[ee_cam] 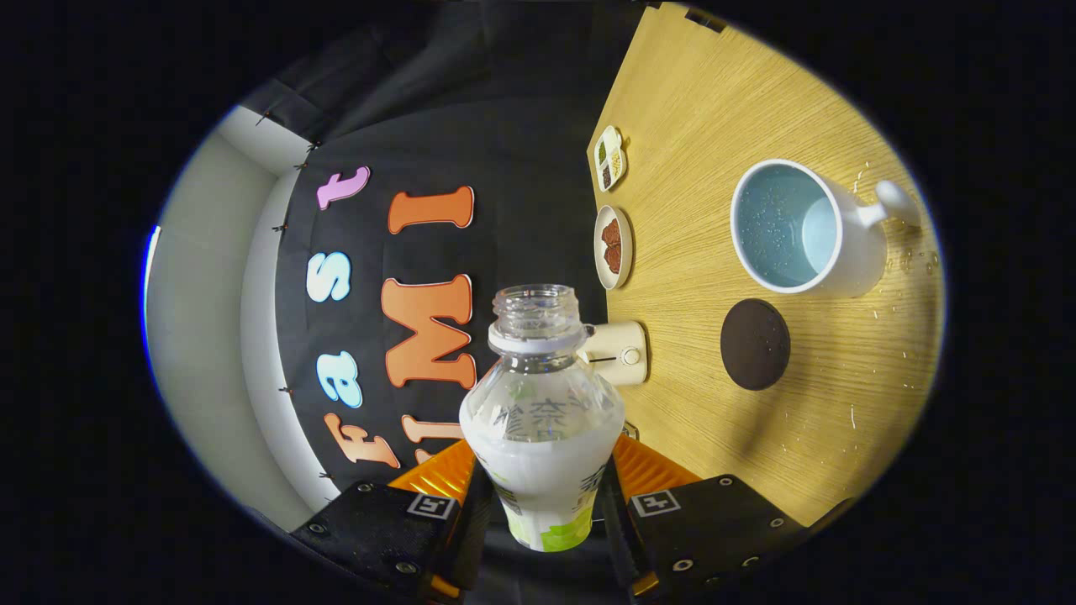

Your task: Take the bottle from table, then pour the juice into the cup, finally place the bottle on the coaster

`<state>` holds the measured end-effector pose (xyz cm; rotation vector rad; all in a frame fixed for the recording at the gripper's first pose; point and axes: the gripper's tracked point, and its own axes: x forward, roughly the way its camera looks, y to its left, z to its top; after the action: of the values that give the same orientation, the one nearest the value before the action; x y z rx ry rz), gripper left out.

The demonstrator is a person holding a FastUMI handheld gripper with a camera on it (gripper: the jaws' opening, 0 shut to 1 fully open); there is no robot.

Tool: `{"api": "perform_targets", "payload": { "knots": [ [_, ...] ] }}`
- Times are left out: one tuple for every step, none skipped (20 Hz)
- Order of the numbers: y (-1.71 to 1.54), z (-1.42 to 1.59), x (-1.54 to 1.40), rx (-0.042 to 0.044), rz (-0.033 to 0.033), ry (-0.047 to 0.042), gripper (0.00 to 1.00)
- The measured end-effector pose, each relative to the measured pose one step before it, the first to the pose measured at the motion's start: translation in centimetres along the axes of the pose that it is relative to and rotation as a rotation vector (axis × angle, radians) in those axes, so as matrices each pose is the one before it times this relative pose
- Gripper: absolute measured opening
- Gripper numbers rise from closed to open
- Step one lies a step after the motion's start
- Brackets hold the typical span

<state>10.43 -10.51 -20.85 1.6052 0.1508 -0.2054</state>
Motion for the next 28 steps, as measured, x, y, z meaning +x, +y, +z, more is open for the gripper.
{"api": "perform_targets", "payload": {
  "knots": [
    [0.019, -0.040, 0.004, 0.00760, -0.00114, -0.00022, 0.61],
    [-0.021, 0.045, 0.029, 0.00756, -0.00227, 0.00093, 0.61],
    [-0.132, 0.078, 0.088, 0.00713, -0.00074, 0.00017, 0.61],
    [-0.014, 0.069, 0.023, 0.00600, 0.00239, 0.00168, 0.61],
    [-0.007, 0.002, -0.144, 0.00806, -0.00085, -0.00155, 0.61],
    [-0.044, 0.156, 0.067, 0.00880, -0.00179, -0.00350, 0.61],
    [-0.060, -0.042, 0.091, 0.00822, -0.00408, -0.00137, 0.61],
    [-0.091, 0.113, 0.128, 0.00682, -0.00163, -0.00196, 0.61],
    [0.050, 0.075, 0.032, 0.00750, -0.00091, -0.00100, 0.61],
    [0.024, 0.116, 0.010, 0.00895, 0.00008, 0.00013, 0.61],
    [-0.095, 0.044, -0.048, 0.00814, -0.00011, 0.00072, 0.61],
    [-0.160, 0.130, 0.036, 0.00411, -0.00367, 0.00323, 0.61],
    [-0.209, 0.069, -0.061, 0.00078, -0.00525, -0.00193, 0.61],
    [-0.185, 0.178, 0.057, 0.00101, -0.00656, -0.00295, 0.61],
    [-0.083, 0.187, -0.035, 0.00517, -0.00203, -0.00070, 0.61],
    [0.037, 0.083, 0.106, 0.00925, 0.00199, -0.00077, 0.61],
    [0.049, 0.055, -0.107, 0.01208, 0.00254, 0.00103, 0.61],
    [-0.006, 0.103, 0.120, 0.01162, 0.00124, 0.00014, 0.61],
    [-0.016, -0.001, -0.009, 0.00669, -0.00134, 0.00033, 0.61],
    [-0.238, 0.030, 0.140, 0.00387, -0.00315, -0.00069, 0.61],
    [0.123, 0.139, -0.125, 0.00245, -0.00264, 0.00028, 0.61],
    [-0.129, 0.123, -0.081, 0.00124, -0.00147, -0.00094, 0.61],
    [-0.006, 0.178, -0.059, 0.00152, -0.00216, -0.00204, 0.61],
    [0.023, 0.052, 0.049, 0.00337, -0.00217, -0.00186, 0.61],
    [0.036, 0.154, -0.148, 0.00394, -0.00015, -0.00134, 0.61],
    [0.070, 0.106, 0.000, 0.00501, -0.00040, 0.00130, 0.61],
    [-0.027, -0.025, -0.073, 0.00478, -0.00061, 0.00012, 0.61],
    [0.009, -0.043, -0.004, 0.00416, -0.00084, 0.00173, 0.61]
  ]
}}
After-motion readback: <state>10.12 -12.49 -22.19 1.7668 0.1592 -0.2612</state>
